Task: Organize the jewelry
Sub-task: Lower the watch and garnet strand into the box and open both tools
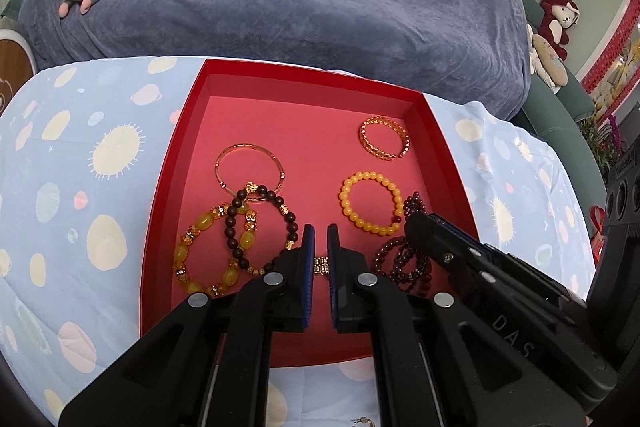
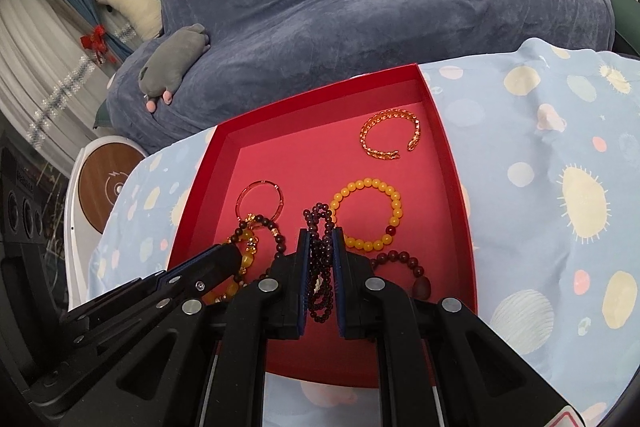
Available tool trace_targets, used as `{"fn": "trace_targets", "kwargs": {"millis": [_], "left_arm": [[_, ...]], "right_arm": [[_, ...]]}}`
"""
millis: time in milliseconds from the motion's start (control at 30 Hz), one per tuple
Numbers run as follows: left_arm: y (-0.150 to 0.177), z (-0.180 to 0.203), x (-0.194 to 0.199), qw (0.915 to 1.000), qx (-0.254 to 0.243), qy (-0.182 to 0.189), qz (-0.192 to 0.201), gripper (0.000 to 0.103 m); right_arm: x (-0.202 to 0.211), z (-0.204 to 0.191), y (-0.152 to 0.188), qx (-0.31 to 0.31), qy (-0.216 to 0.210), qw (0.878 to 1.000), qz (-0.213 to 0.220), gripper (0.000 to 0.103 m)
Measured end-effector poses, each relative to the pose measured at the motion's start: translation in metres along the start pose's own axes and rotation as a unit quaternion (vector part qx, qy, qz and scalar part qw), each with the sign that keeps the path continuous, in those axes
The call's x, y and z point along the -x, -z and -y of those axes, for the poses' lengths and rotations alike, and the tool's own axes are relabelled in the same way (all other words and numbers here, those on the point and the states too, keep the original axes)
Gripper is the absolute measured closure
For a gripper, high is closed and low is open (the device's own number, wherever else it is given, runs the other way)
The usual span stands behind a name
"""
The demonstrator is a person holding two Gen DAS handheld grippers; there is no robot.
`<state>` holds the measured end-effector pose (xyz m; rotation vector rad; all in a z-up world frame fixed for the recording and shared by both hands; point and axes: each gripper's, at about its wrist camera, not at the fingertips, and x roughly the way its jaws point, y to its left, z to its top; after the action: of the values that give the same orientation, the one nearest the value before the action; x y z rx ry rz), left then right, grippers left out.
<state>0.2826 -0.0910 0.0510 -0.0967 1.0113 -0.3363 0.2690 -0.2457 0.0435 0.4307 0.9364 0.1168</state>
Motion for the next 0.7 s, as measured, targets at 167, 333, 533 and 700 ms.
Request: {"fn": "trace_targets", "kwargs": {"millis": [167, 333, 533, 700], "left_arm": [[0.002, -0.003, 0.002, 0.9999, 0.001, -0.013, 0.004, 0.097], [0.004, -0.008, 0.010, 0.9997, 0.011, -0.019, 0.008, 0.091], [0.010, -0.009, 0.030, 0.9994, 0.012, -0.027, 0.020, 0.079], [0.017, -0.009, 0.051, 0.9992, 0.007, -0.028, 0.028, 0.078]], "right_arm": [[0.003, -0.002, 0.000, 0.002, 0.001, 1.000, 0.006, 0.087], [0.013, -0.005, 0.002, 0.007, 0.003, 1.000, 0.012, 0.087], [0.033, -0.009, 0.009, 0.015, 0.005, 1.000, 0.020, 0.087], [0.052, -0.015, 0.020, 0.018, 0.002, 1.000, 0.025, 0.087]]}}
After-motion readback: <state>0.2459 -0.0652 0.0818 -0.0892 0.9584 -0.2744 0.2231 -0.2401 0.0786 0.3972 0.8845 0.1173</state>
